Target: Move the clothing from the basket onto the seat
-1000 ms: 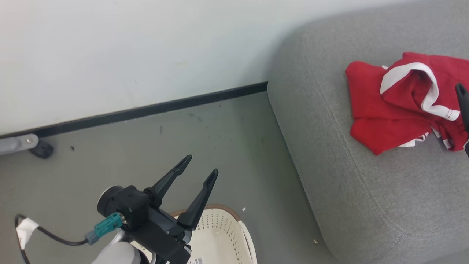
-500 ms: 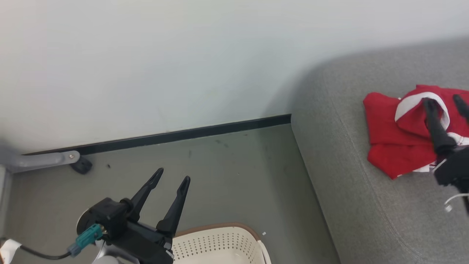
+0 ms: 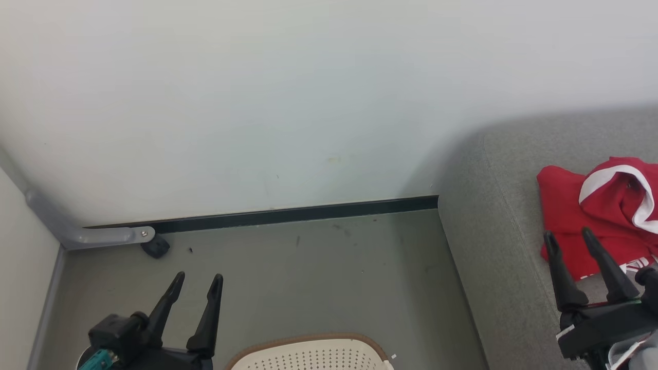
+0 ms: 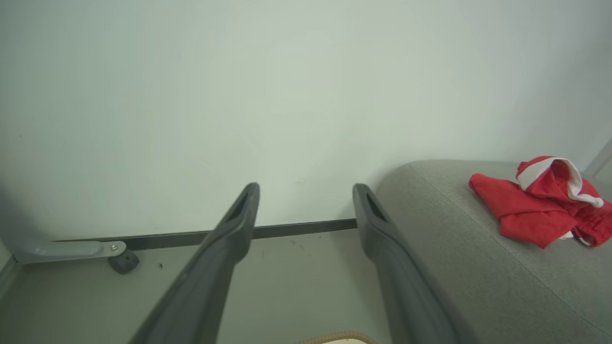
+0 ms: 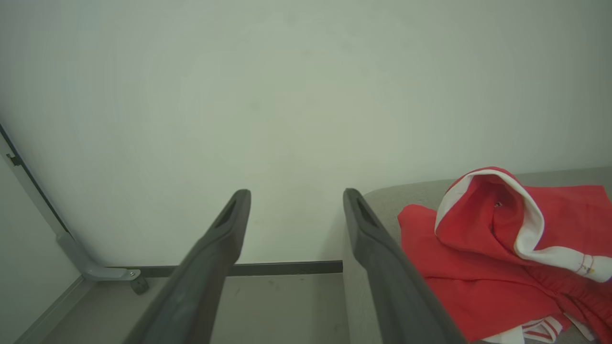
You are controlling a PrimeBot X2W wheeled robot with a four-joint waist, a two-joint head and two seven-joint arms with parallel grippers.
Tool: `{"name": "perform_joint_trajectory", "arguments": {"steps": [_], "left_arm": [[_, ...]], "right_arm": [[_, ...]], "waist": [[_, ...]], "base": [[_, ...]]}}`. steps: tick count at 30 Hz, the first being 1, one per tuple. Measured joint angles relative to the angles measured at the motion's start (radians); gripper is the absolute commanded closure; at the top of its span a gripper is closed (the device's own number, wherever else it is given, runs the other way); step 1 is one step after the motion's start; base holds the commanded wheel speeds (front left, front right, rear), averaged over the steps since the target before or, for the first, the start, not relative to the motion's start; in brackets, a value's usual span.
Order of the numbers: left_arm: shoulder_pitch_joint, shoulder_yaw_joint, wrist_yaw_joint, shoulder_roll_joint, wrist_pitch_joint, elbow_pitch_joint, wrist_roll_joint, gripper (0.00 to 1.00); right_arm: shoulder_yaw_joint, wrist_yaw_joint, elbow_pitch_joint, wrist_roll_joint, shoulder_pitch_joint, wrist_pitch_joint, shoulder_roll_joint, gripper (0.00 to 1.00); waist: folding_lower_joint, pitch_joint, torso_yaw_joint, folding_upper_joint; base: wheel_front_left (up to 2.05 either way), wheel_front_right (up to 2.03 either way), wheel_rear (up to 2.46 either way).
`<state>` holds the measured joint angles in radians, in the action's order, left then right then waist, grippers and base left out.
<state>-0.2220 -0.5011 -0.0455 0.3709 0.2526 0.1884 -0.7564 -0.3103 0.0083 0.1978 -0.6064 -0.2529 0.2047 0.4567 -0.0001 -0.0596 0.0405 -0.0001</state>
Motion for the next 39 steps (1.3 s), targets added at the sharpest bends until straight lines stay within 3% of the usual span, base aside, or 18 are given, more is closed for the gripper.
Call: {"name": "perform_joint_trajectory", "arguments": {"steps": [10, 13, 21, 39], "left_arm": [[0.125, 0.099, -0.019, -0.021, 0.000, -0.009, -0.034, 0.00], [0.134, 0.119, -0.042, -0.030, 0.000, -0.008, 0.023, 0.00], [0.186, 0.167, -0.052, -0.047, 0.000, -0.008, 0.077, 0.00], [0.208, 0.237, -0.060, -0.078, 0.000, -0.039, 0.166, 0.00]], "right_arm": [[-0.026, -0.029, -0.010, 0.039, 0.114, 0.035, -0.059, 0.00], [-0.023, -0.045, 0.001, 0.044, 0.150, 0.043, -0.093, 0.00], [-0.021, -0.062, 0.003, 0.053, 0.176, 0.044, -0.146, 0.00], [0.012, -0.055, -0.007, 0.107, 0.183, 0.044, -0.169, 0.00]], "waist": [[0.0000, 0.046, -0.030, 0.0001], [0.0000, 0.058, -0.039, 0.0001], [0.0001, 0.068, -0.042, 0.0001], [0.0001, 0.057, -0.027, 0.0001]], "base": [[0.00, 0.00, 0.00], [0.00, 0.00, 0.00], [0.00, 0.00, 0.00], [0.00, 0.00, 0.00]]}}
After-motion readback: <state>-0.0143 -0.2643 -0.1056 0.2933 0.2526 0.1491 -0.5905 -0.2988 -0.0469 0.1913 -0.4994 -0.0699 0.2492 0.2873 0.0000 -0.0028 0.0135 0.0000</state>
